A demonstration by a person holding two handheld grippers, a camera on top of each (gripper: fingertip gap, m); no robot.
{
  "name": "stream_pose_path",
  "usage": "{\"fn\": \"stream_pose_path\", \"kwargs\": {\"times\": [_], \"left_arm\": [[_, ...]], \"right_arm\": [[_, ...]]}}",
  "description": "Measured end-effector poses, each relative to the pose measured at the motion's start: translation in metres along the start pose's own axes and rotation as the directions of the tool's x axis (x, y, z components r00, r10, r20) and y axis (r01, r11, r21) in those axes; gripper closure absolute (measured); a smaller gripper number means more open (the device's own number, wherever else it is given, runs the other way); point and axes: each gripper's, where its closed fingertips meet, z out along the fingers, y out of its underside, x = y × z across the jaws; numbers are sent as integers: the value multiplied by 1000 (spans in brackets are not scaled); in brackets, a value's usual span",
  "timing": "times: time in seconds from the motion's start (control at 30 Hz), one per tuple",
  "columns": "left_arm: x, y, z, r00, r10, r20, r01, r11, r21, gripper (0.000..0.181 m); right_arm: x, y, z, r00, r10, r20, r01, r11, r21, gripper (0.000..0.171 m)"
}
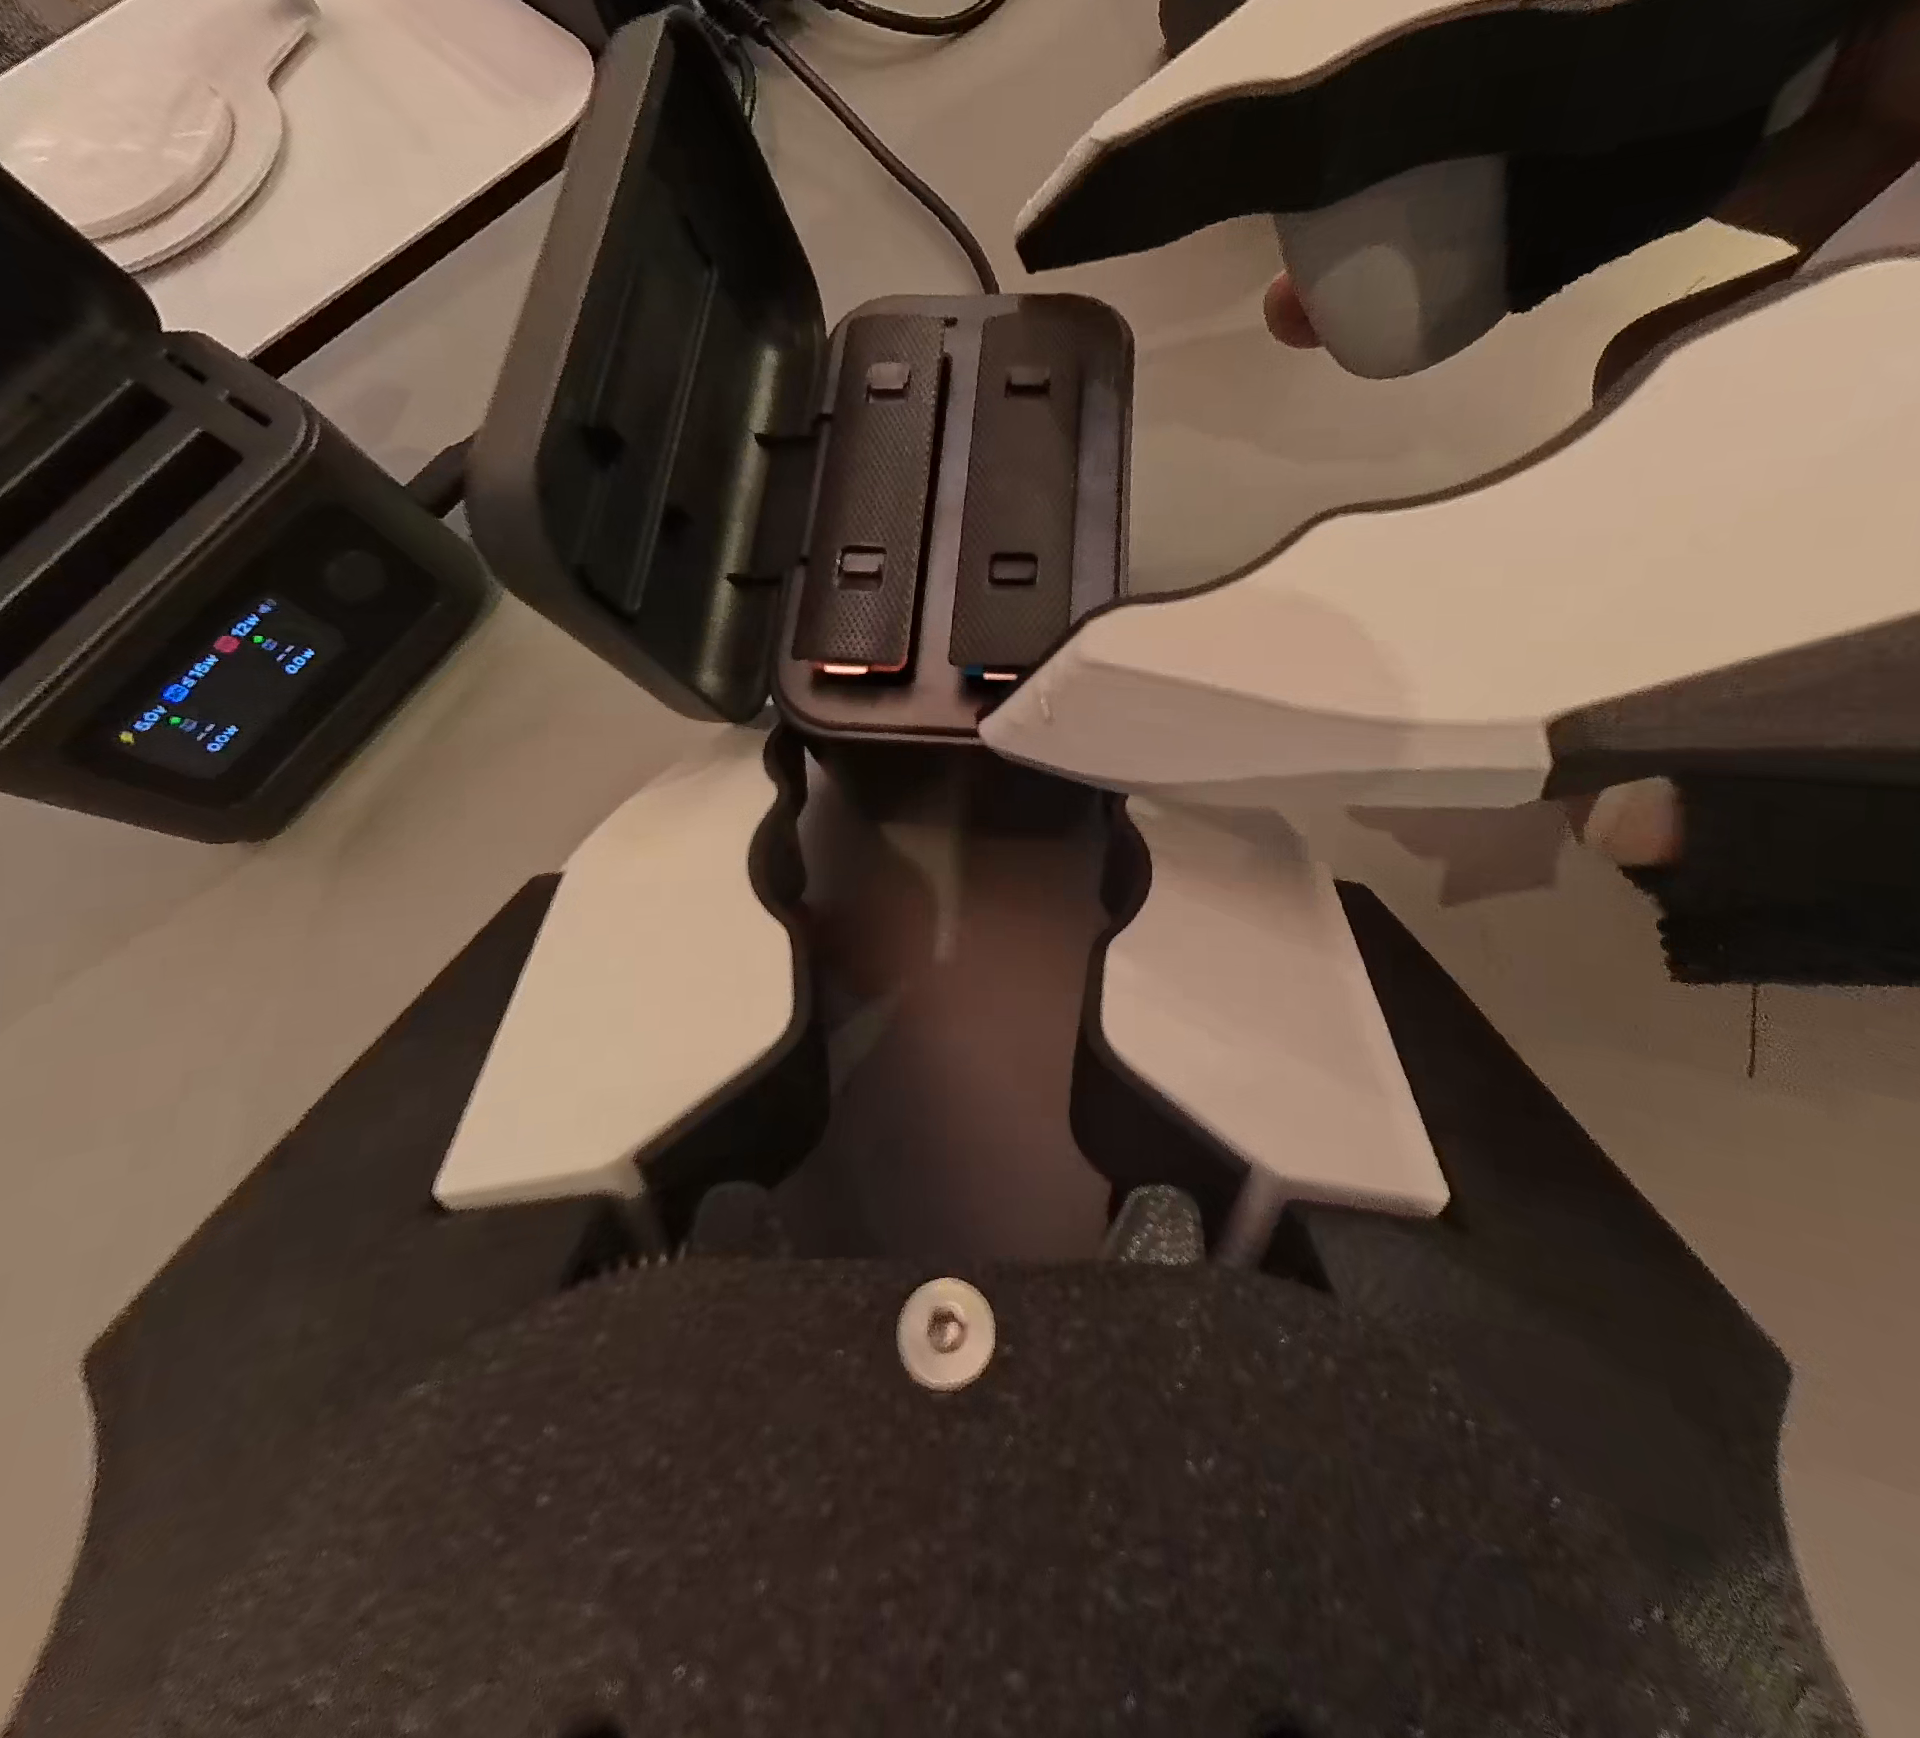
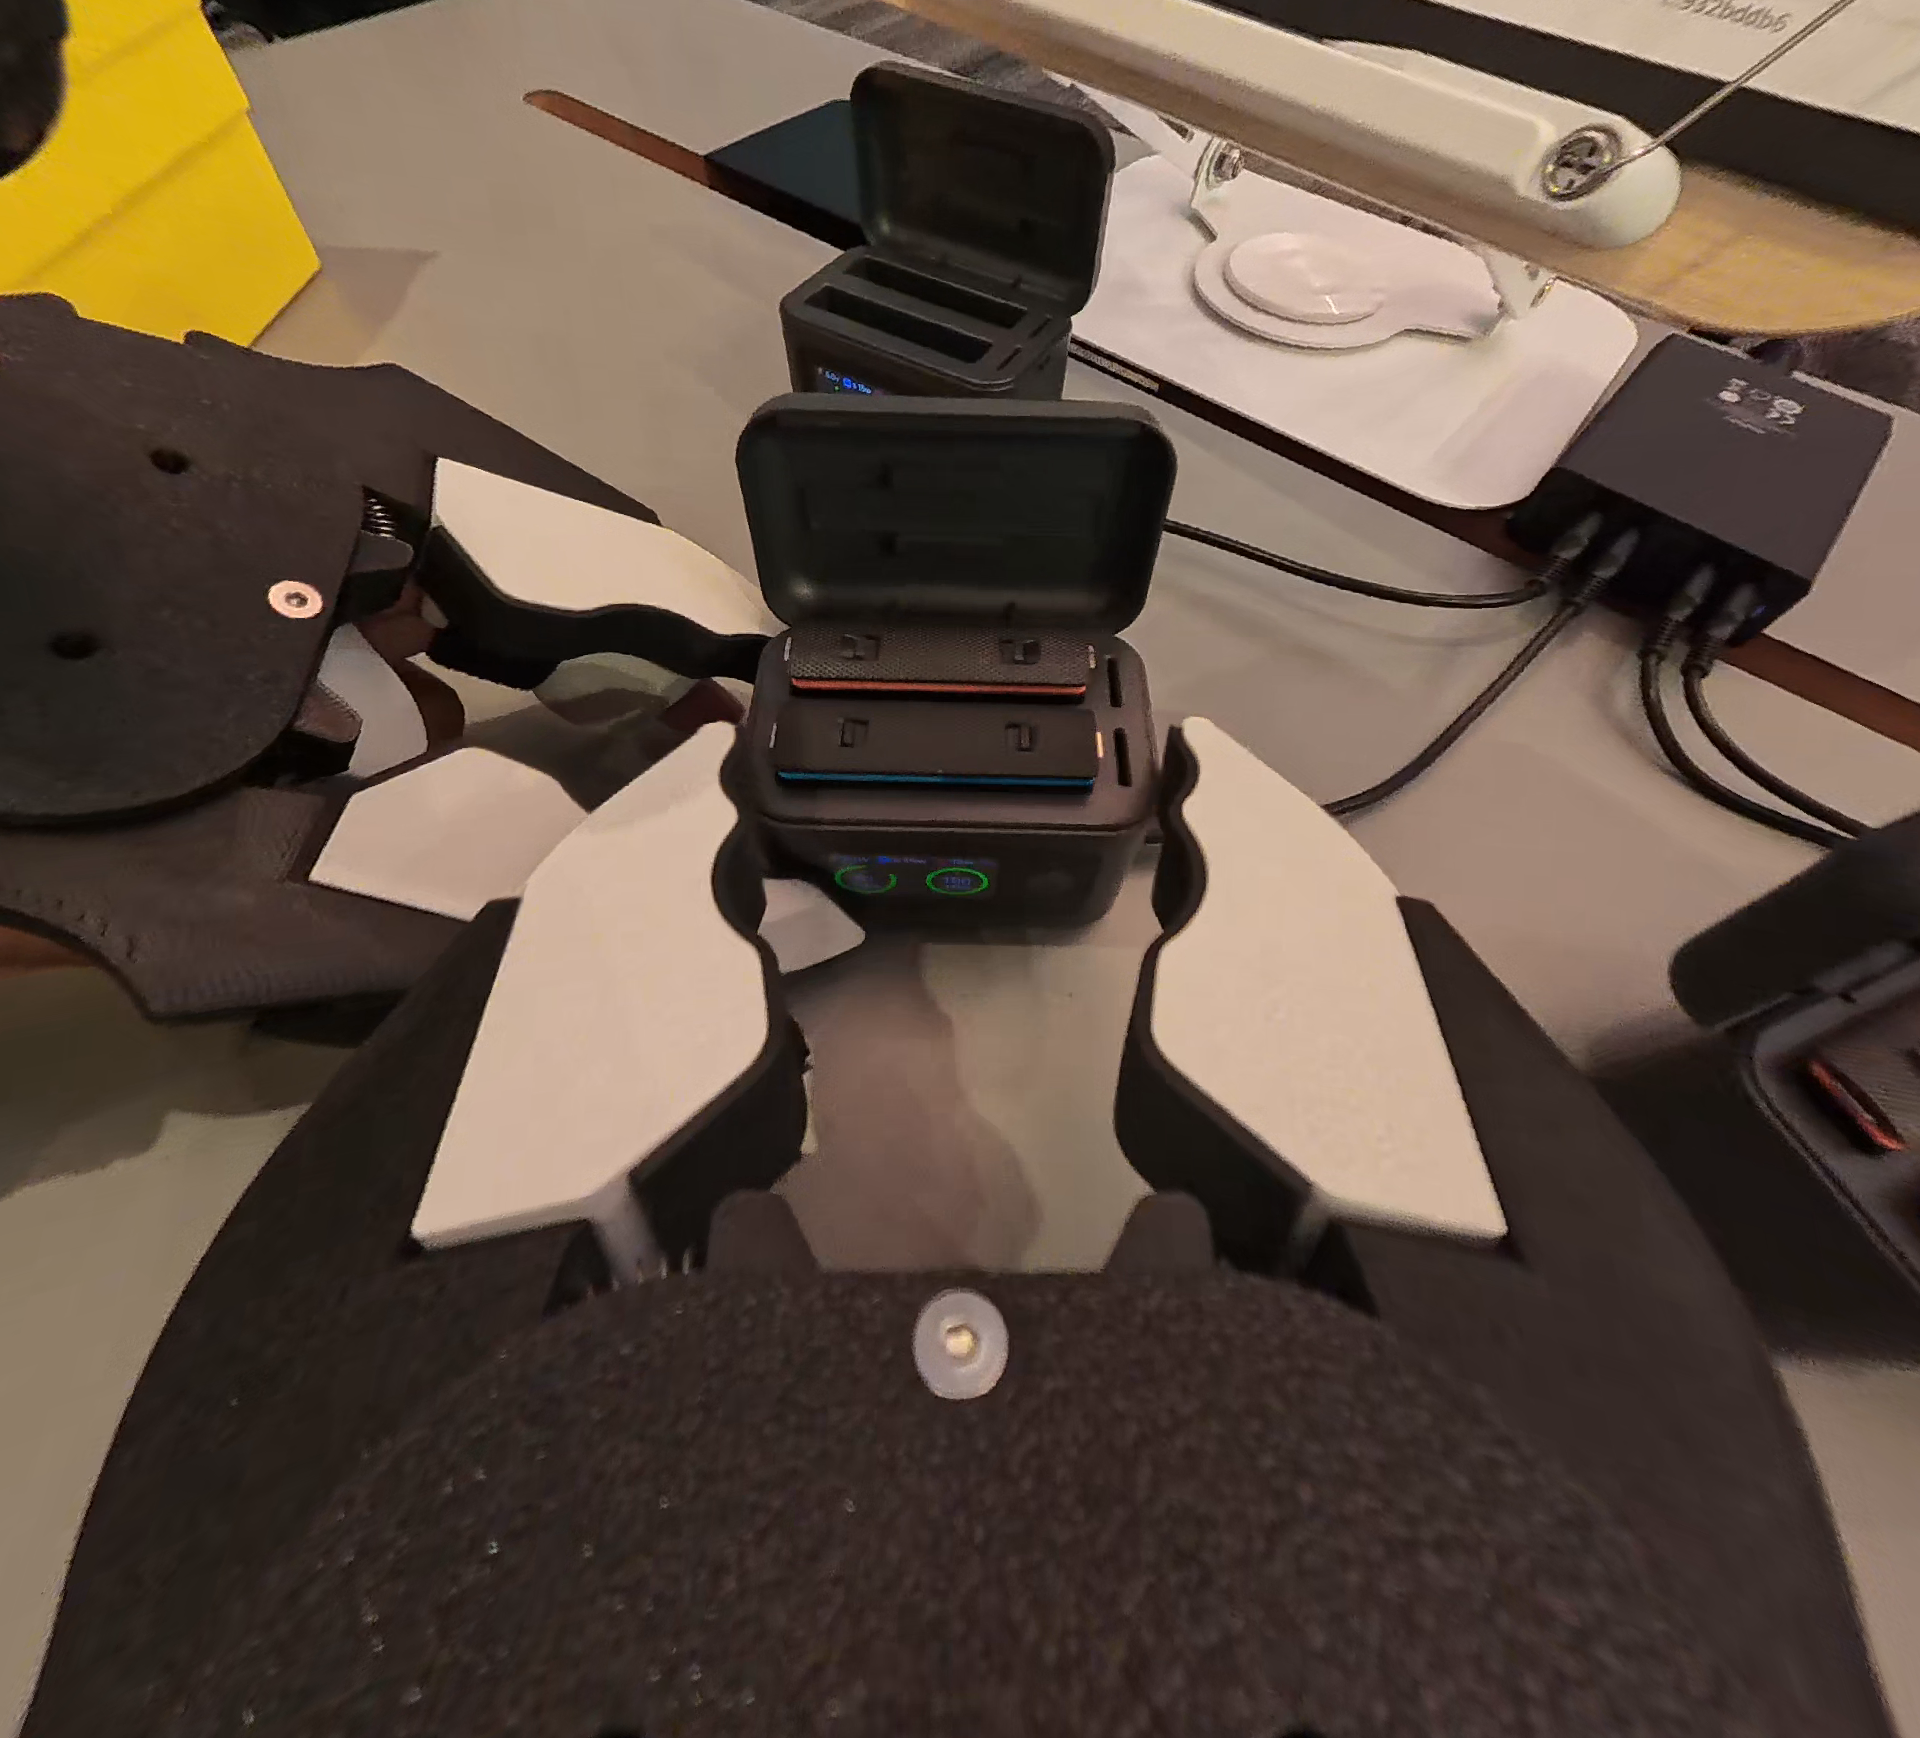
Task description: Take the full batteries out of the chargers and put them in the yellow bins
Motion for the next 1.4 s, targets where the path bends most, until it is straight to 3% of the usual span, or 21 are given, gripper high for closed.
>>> {"fn": "stream_pose_path", "kwargs": {"times": [0.63, 1.0, 1.03, 1.1, 1.2, 1.27, 1.4], "left_arm": [[0, 0, 0, 1000, -8, -10, 8, 1000, -2, 126], [0, 4, -1, 1000, -14, -20, 14, 1000, -19, 126], [-1, 4, 0, 1000, -8, -2, 8, 1000, -23, 126], [0, 5, 0, 1000, 1, -3, -1, 1000, -24, 127], [0, 5, 0, 1000, -3, -4, 3, 1000, -26, 127], [0, 5, 0, 1000, -2, -3, 1, 1000, -26, 127], [0, 5, 0, 1000, -1, -3, 1, 1000, -26, 126]], "right_arm": [[-4, -2, -1, 994, 65, 93, -68, 997, 32, 113], [4, -10, -5, 996, 84, 39, -88, 989, 122, 115], [18, -23, -14, 994, 104, -15, -99, 972, 213, 171], [21, -38, -27, 989, 135, 68, -148, 956, 255, 171], [18, -42, -32, 996, 79, 45, -88, 960, 266, 171], [16, -41, -30, 995, 90, 50, -100, 961, 257, 153], [12, -33, -22, 999, 41, 28, -46, 976, 214, 145]]}}
